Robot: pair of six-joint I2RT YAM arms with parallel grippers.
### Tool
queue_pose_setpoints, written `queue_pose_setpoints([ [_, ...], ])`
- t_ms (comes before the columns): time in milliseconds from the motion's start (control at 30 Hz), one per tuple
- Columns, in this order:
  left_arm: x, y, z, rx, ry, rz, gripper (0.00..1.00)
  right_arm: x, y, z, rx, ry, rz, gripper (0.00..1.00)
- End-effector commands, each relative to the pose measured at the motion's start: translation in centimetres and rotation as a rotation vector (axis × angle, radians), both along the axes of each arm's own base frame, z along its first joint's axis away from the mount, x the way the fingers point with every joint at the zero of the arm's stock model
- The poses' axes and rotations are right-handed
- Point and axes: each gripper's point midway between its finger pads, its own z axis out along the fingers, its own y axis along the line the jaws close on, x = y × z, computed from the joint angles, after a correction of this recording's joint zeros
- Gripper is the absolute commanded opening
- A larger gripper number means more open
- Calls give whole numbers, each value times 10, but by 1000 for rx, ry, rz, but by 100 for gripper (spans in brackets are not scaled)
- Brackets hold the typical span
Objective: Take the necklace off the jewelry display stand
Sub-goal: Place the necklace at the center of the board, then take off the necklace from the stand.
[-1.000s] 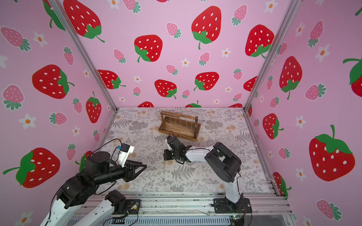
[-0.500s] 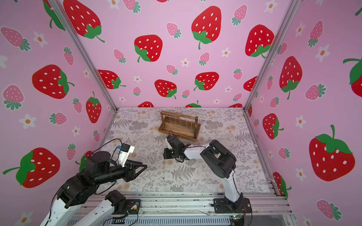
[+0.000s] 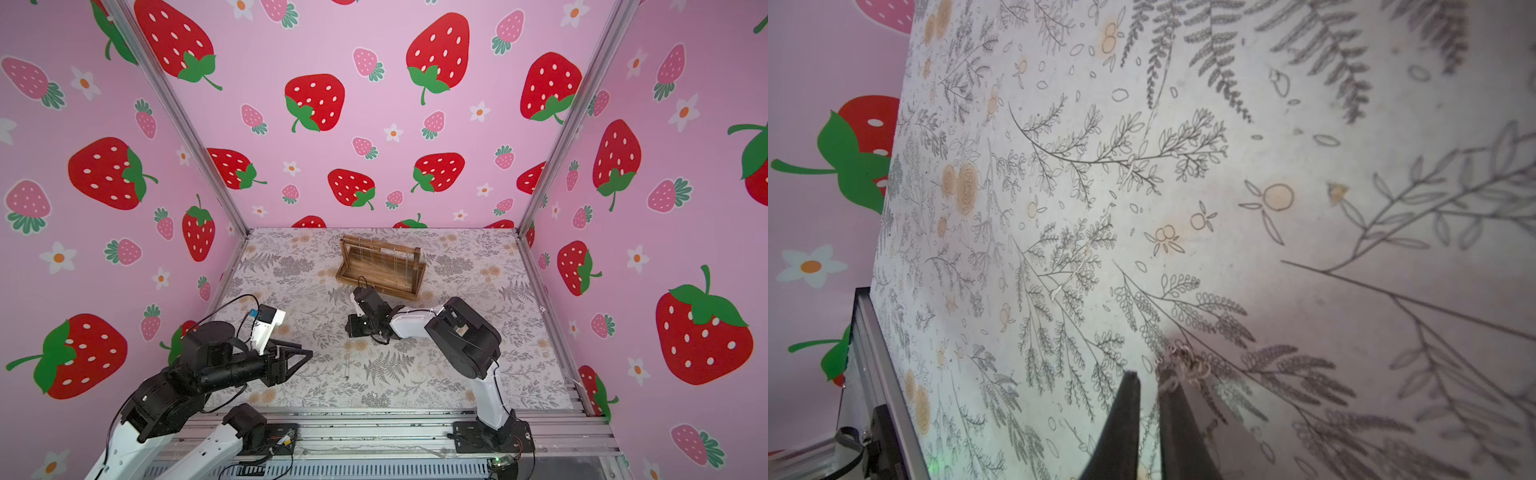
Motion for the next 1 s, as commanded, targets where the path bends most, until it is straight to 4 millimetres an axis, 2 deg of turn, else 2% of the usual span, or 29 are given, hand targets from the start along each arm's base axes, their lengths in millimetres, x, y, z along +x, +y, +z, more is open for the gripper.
queue_pose_setpoints([
  [0,-2,-2,2,-11,-17,-24,57,5,0,4,-9,-13,-6,14],
  [200,-3,-3,2,-15,-20,-27,58,4,-4,3,-28,-18,-13,21],
  [333,-2,-2,2,-16,-21,-22,58,5,-10,12,-35,-50,-20,25],
  [367,-2,-2,2,-15,-20,-19,59,5,-12,18,-32,-64,-18,25],
  [467,4,-2,-1,-1,-8,2,60,5,-25,60,-21,-154,-9,28],
  [567,15,-8,-2,1,16,11,60,4,-55,108,-38,-267,-32,30],
  [667,36,-22,-1,-36,28,25,60,1,-99,131,-36,-309,-99,30],
  [733,57,-34,-3,-72,31,41,59,0,-135,132,-38,-317,-169,29],
  [800,85,-54,-11,-113,34,37,58,-4,-174,116,-75,-314,-241,29],
  [867,113,-74,-21,-128,43,25,56,-10,-200,105,-99,-314,-286,29],
  [967,159,-101,-36,-86,56,6,44,-26,-219,96,-121,-335,-280,29],
])
